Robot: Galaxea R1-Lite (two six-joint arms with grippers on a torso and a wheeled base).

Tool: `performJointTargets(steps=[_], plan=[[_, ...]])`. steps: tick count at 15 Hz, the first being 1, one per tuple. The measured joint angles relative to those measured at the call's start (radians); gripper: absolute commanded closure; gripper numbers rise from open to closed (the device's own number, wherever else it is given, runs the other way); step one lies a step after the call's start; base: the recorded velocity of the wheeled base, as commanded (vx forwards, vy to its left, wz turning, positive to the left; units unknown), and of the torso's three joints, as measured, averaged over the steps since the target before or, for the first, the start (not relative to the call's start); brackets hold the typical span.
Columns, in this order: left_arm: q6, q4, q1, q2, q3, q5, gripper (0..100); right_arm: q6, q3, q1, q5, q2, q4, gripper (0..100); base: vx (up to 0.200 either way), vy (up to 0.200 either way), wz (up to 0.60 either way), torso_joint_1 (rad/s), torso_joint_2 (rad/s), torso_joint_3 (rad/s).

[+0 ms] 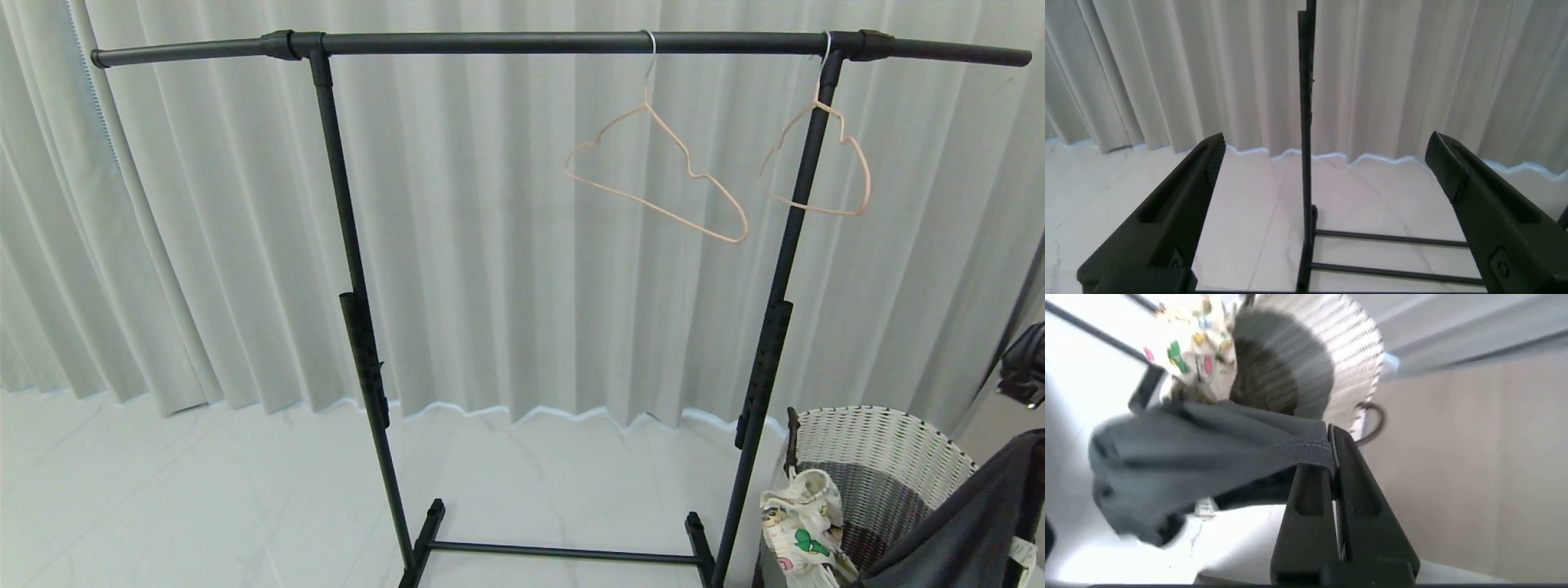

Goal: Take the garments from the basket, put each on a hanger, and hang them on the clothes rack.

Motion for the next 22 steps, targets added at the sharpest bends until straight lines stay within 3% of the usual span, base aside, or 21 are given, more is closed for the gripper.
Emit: performJointTargets(steps=[4,6,13,16,20,22], plan=[[0.000,0.000,-0.001,0.000,0.000,0.000,0,0.007,-0.140,0.092,0.000,-0.084,0.086,100,0.000,0.000,0.00,0.000,0.00,0.000],[0.000,0.000,-0.002,0.000,0.000,0.000,0,0.007,-0.153,0.136,0.000,-0.094,0.088,100,0.000,0.000,0.00,0.000,0.00,0.000],[-0.003,0.000,-0.001,0.000,0.000,0.000,0,0.048,-0.164,0.257,0.000,-0.060,0.085,100,-0.200,0.000,0.00,0.001,0.00,0.005],[0.003,0.000,0.000,0.000,0.000,0.000,0,0.134,-0.179,0.349,0.001,-0.016,0.081,100,-0.067,0.000,0.00,0.002,0.00,0.001],[0.008,0.001,0.000,0.000,0.000,-0.001,0,0.363,-0.209,0.526,0.002,0.090,0.058,100,0.000,0.000,0.00,0.000,0.00,0.000],[0.013,0.000,0.000,0.000,0.000,-0.001,0,0.410,-0.237,0.580,0.002,0.152,0.038,100,0.000,0.000,0.00,0.000,0.00,0.000]])
